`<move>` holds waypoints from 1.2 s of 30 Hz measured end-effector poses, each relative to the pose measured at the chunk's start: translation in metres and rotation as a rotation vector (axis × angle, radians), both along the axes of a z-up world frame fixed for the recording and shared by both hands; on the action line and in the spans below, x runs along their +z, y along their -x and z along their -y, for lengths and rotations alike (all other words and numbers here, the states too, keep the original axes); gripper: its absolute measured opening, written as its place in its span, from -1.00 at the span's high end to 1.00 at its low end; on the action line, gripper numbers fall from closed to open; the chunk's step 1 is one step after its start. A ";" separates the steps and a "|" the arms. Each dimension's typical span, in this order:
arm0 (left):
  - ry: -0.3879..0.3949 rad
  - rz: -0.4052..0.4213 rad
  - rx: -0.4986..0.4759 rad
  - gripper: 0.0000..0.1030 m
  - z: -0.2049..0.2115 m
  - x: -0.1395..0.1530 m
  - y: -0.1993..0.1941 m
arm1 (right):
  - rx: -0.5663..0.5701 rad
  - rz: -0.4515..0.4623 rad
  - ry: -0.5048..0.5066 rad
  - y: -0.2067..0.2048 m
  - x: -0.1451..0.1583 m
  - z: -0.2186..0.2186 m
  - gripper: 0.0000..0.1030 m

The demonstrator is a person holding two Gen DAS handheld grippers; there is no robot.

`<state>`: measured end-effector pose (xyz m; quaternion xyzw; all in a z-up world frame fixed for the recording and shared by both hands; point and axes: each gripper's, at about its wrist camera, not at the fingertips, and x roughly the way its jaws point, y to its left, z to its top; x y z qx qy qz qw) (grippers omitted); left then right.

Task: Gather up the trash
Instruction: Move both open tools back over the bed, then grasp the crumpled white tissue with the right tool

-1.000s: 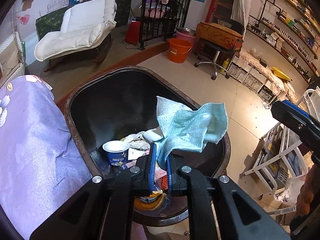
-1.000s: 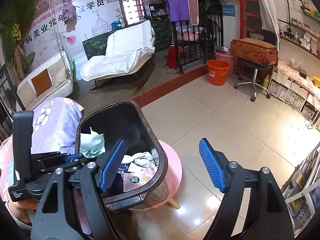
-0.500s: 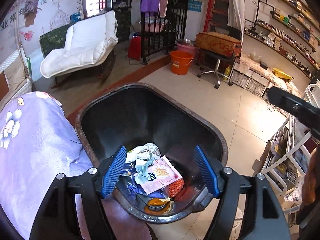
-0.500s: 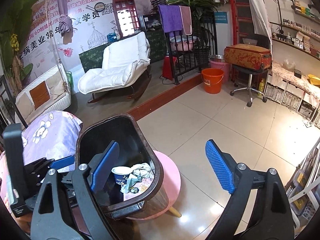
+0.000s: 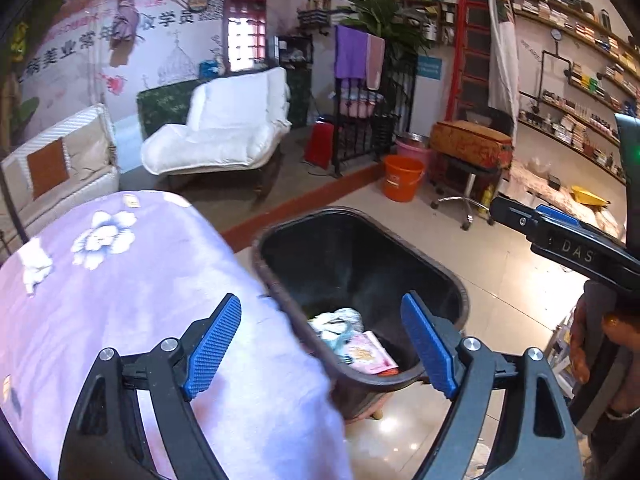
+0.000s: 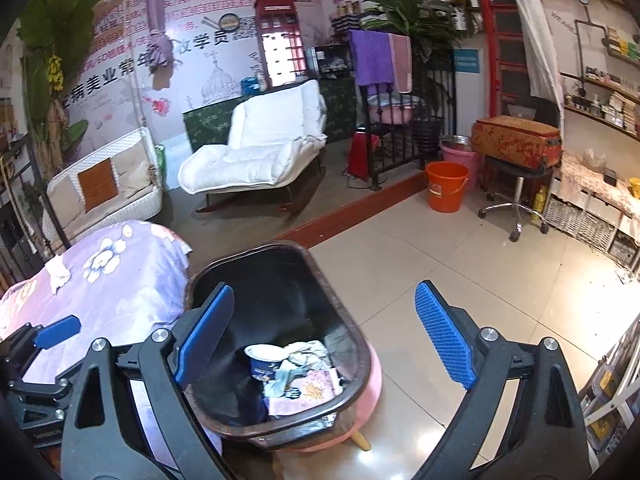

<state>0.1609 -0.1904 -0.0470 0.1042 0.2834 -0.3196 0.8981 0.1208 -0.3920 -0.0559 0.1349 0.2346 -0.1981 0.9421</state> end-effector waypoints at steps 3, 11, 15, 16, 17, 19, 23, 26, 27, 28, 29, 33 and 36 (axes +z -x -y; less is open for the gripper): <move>0.006 0.011 0.056 -0.62 -0.025 0.005 0.002 | 0.079 0.004 -0.008 -0.008 0.000 -0.018 -0.77; -0.011 -0.001 0.234 -0.64 -0.103 0.005 -0.011 | 0.341 -0.045 -0.026 -0.057 0.005 -0.085 -0.77; -0.006 -0.059 0.320 -0.67 -0.145 -0.001 -0.026 | 0.482 -0.082 -0.037 -0.082 0.005 -0.125 -0.77; 0.002 -0.079 0.335 -0.67 -0.156 -0.002 -0.030 | 0.519 -0.095 -0.041 -0.089 0.004 -0.135 -0.77; 0.011 -0.096 0.347 -0.67 -0.166 -0.003 -0.034 | 0.549 -0.108 -0.044 -0.096 0.003 -0.146 -0.77; 0.015 -0.113 0.384 -0.67 -0.187 -0.004 -0.041 | 0.607 -0.118 -0.058 -0.106 0.004 -0.166 -0.77; -0.010 -0.102 0.431 -0.67 -0.222 -0.006 -0.048 | 0.722 -0.143 -0.056 -0.130 0.003 -0.208 -0.77; -0.034 -0.104 0.468 -0.67 -0.246 -0.008 -0.057 | 0.801 -0.163 -0.033 -0.152 0.002 -0.240 -0.77; -0.033 -0.112 0.481 -0.67 -0.255 -0.008 -0.062 | 0.820 -0.162 -0.022 -0.158 0.001 -0.249 -0.77; -0.031 -0.121 0.493 -0.68 -0.263 -0.007 -0.067 | 0.839 -0.161 -0.006 -0.167 0.001 -0.261 -0.77; -0.028 -0.133 0.504 -0.69 -0.269 -0.008 -0.072 | 0.856 -0.167 0.008 -0.176 -0.001 -0.271 -0.77; 0.004 -0.174 0.532 -0.70 -0.292 -0.009 -0.094 | 0.924 -0.191 0.008 -0.221 -0.004 -0.307 -0.70; -0.010 -0.182 0.551 -0.71 -0.301 -0.012 -0.108 | 0.939 -0.221 -0.001 -0.258 -0.010 -0.329 -0.64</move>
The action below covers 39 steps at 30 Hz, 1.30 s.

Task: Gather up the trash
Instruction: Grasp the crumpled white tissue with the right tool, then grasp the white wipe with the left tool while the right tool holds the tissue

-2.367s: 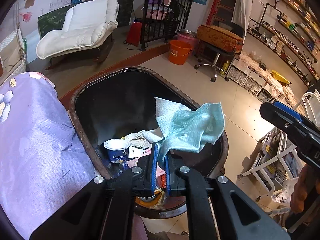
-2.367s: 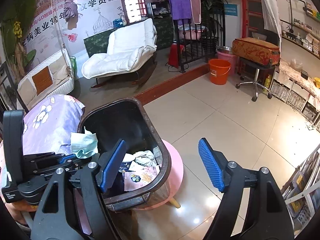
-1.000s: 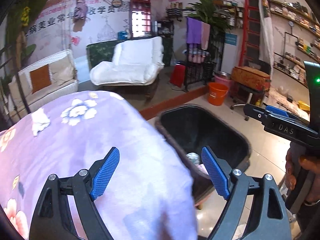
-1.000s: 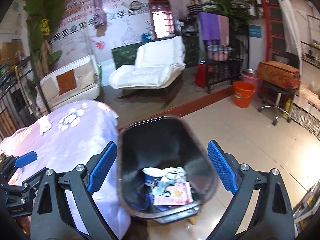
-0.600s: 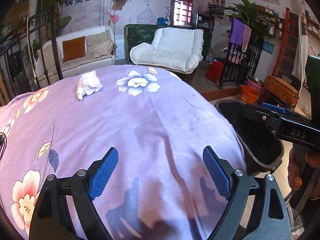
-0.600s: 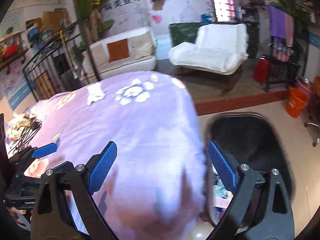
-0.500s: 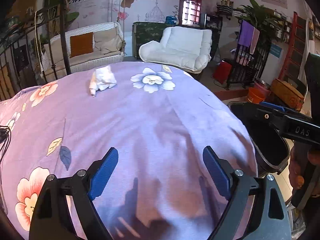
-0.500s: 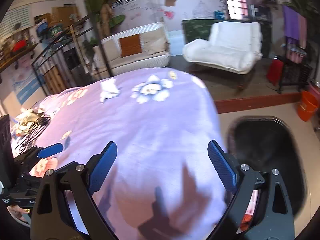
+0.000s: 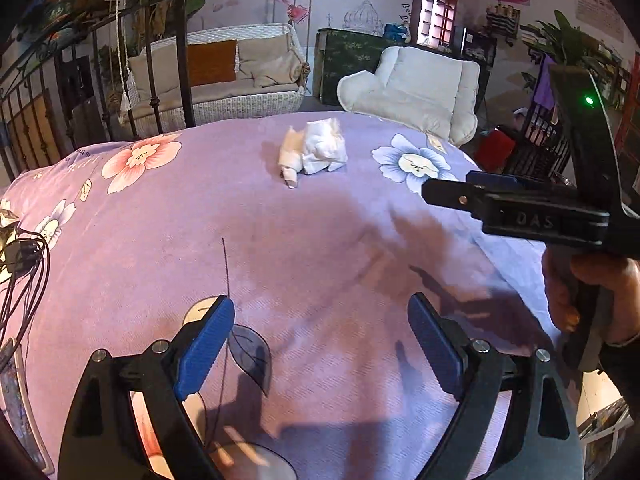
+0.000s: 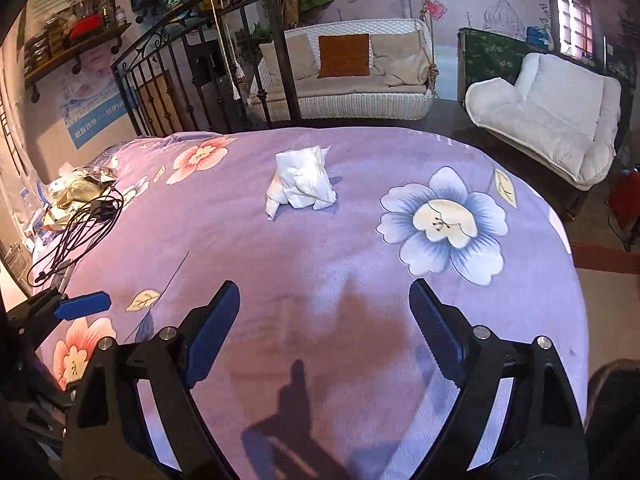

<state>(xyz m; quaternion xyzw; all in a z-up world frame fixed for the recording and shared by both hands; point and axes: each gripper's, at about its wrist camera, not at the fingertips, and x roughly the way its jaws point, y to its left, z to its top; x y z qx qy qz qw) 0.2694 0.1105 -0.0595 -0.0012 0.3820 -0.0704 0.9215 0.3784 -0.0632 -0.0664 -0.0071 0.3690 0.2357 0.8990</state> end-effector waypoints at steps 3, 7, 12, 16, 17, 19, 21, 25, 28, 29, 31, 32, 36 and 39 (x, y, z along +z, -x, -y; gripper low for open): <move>-0.009 -0.002 -0.001 -0.71 -0.006 -0.001 -0.014 | 0.023 -0.038 -0.010 -0.036 -0.006 -0.020 -0.55; -0.002 -0.020 -0.004 -0.71 -0.013 -0.001 -0.030 | 0.037 -0.045 0.010 -0.077 -0.013 -0.041 -0.47; 0.035 -0.048 0.007 -0.71 -0.023 -0.004 -0.048 | 0.049 -0.045 0.031 -0.108 -0.020 -0.055 -0.30; 0.060 -0.064 0.016 -0.71 -0.026 -0.007 -0.060 | 0.078 -0.067 0.012 -0.119 -0.023 -0.061 0.14; 0.062 -0.066 0.018 -0.71 -0.025 -0.008 -0.061 | 0.093 -0.075 0.014 -0.119 -0.024 -0.063 0.37; 0.063 -0.070 0.020 -0.71 -0.024 -0.008 -0.064 | 0.108 -0.075 0.032 -0.116 -0.026 -0.066 0.57; 0.064 -0.068 0.020 -0.71 -0.022 -0.007 -0.066 | 0.114 -0.056 0.042 -0.109 -0.025 -0.065 0.70; 0.064 -0.063 0.023 -0.70 -0.019 -0.007 -0.072 | 0.107 -0.065 0.003 -0.099 -0.021 -0.053 0.79; 0.063 -0.061 0.020 -0.70 -0.016 -0.007 -0.079 | 0.098 -0.073 -0.029 -0.090 -0.015 -0.041 0.80; 0.057 -0.064 0.012 -0.70 -0.013 -0.007 -0.083 | 0.091 -0.066 -0.027 -0.085 -0.012 -0.037 0.80; 0.034 -0.061 -0.003 -0.70 -0.008 -0.005 -0.094 | 0.087 -0.059 -0.022 -0.077 -0.007 -0.030 0.80; 0.022 -0.055 -0.010 -0.70 -0.005 -0.004 -0.099 | 0.089 -0.060 -0.028 -0.073 -0.004 -0.025 0.80; -0.013 -0.042 -0.026 -0.63 0.005 -0.004 -0.129 | 0.089 -0.058 -0.036 -0.055 0.003 -0.009 0.80; -0.040 -0.058 -0.026 -0.51 0.013 -0.009 -0.154 | 0.081 -0.046 -0.022 -0.041 0.007 0.002 0.80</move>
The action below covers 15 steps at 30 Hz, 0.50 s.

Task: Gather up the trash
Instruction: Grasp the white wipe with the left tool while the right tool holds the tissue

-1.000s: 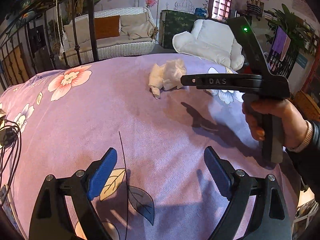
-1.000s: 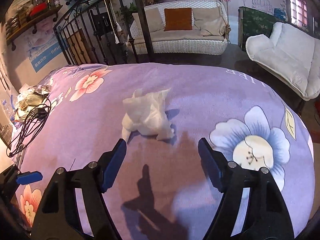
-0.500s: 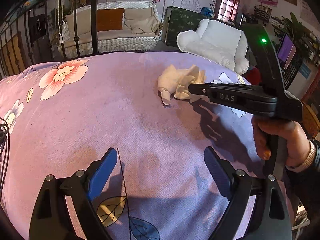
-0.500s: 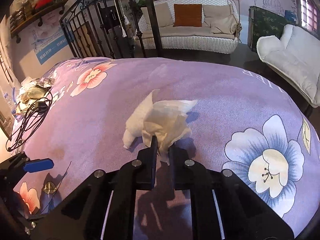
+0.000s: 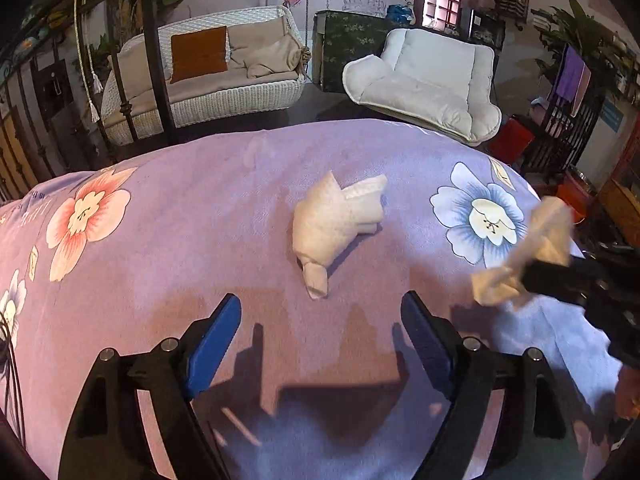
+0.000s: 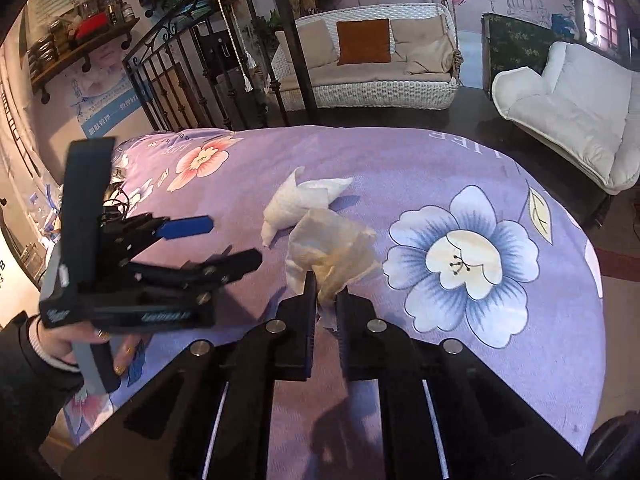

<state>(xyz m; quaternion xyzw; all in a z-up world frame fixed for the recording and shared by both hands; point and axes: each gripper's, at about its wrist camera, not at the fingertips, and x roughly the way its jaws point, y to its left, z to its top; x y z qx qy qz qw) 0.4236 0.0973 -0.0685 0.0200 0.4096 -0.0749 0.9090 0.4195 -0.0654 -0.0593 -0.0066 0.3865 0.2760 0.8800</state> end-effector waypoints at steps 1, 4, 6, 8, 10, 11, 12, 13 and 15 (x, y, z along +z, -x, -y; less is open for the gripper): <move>-0.007 -0.007 0.002 -0.47 0.002 -0.002 -0.008 | 0.000 0.003 -0.002 0.004 0.001 0.004 0.80; -0.032 -0.026 0.004 -0.37 0.009 -0.009 -0.030 | -0.012 0.005 -0.013 0.012 0.004 0.015 0.80; -0.057 -0.033 0.007 -0.25 0.012 -0.013 -0.041 | -0.025 0.013 -0.001 0.018 0.004 0.021 0.80; -0.053 -0.048 0.016 -0.14 0.013 -0.017 -0.051 | -0.034 0.025 0.011 0.024 0.005 0.026 0.80; -0.036 -0.061 0.037 -0.01 0.012 -0.021 -0.056 | -0.043 0.034 0.024 0.030 0.004 0.030 0.80; -0.027 -0.061 0.047 0.11 0.011 -0.021 -0.056 | -0.048 0.038 0.033 0.032 0.004 0.032 0.80; -0.014 -0.056 0.055 0.24 0.011 -0.021 -0.054 | -0.050 0.041 0.038 0.035 0.004 0.034 0.80; -0.008 -0.049 0.061 0.26 0.010 -0.020 -0.052 | -0.054 0.049 0.042 0.038 0.005 0.035 0.80; -0.009 -0.035 0.060 0.33 0.013 -0.018 -0.045 | -0.057 0.064 0.049 0.045 0.004 0.040 0.80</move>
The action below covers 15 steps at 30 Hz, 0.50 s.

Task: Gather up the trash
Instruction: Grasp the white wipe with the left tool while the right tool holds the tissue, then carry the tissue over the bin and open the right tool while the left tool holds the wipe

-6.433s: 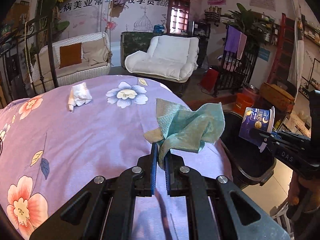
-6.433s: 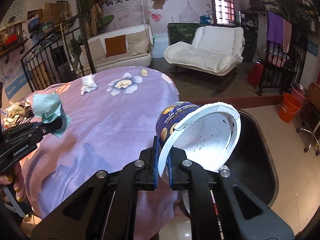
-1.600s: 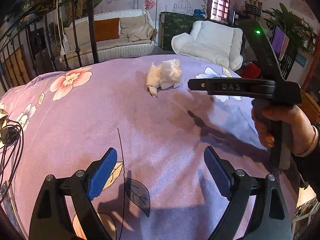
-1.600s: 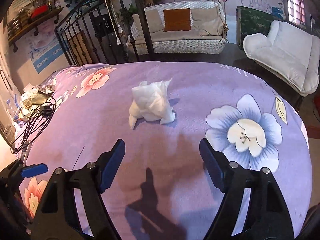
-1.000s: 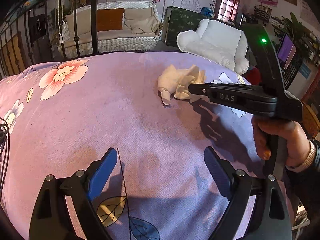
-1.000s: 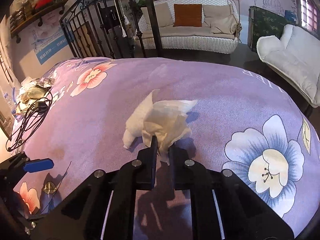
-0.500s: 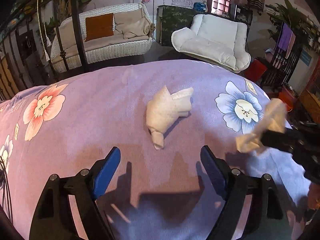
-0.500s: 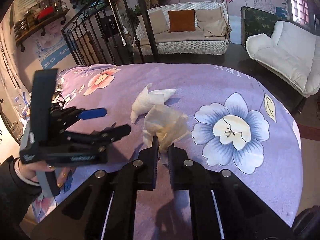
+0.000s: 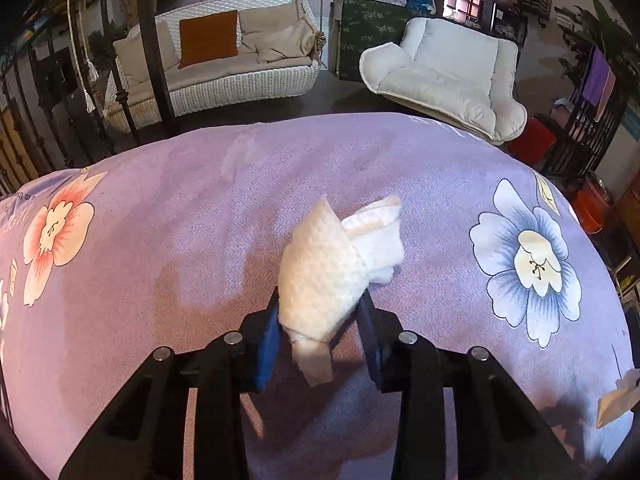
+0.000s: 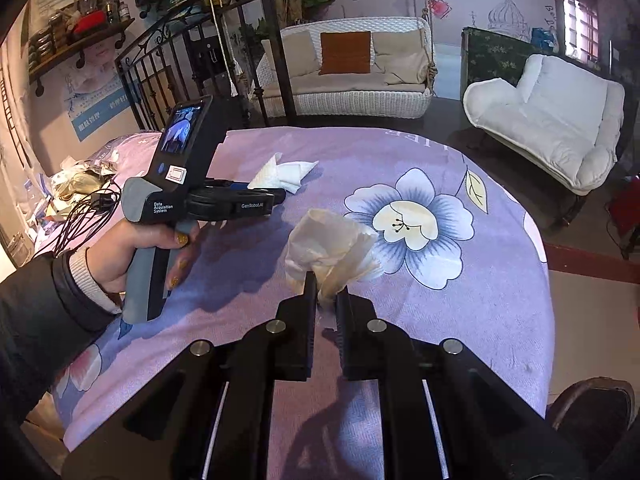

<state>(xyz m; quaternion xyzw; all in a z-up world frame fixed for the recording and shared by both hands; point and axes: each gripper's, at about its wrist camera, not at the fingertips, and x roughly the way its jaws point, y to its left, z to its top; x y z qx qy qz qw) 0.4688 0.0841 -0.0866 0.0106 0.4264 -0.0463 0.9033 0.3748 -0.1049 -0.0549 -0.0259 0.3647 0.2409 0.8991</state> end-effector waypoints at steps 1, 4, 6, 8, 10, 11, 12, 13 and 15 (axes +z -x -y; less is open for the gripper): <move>-0.009 0.009 -0.003 0.34 0.001 0.002 0.005 | -0.005 0.012 0.006 0.003 0.001 0.001 0.80; -0.024 0.051 -0.006 0.35 0.005 0.011 0.026 | -0.014 0.028 0.001 0.012 0.004 0.007 0.80; 0.002 0.072 -0.010 0.35 0.005 0.020 0.041 | -0.022 0.039 -0.010 0.021 0.005 0.010 0.80; -0.002 0.101 -0.015 0.35 0.007 0.029 0.061 | -0.035 0.048 -0.022 0.030 0.007 0.016 0.80; 0.002 0.129 -0.023 0.35 0.009 0.038 0.083 | -0.049 0.062 -0.031 0.041 0.009 0.022 0.80; 0.011 0.140 -0.025 0.35 0.010 0.042 0.094 | -0.055 0.068 -0.034 0.046 0.010 0.024 0.80; 0.017 0.143 -0.033 0.35 0.011 0.045 0.104 | -0.059 0.070 -0.037 0.050 0.011 0.025 0.80; 0.023 0.148 -0.040 0.35 0.012 0.048 0.114 | -0.064 0.070 -0.043 0.055 0.011 0.028 0.80; 0.027 0.160 -0.047 0.35 0.016 0.052 0.135 | -0.077 0.069 -0.058 0.064 0.013 0.033 0.80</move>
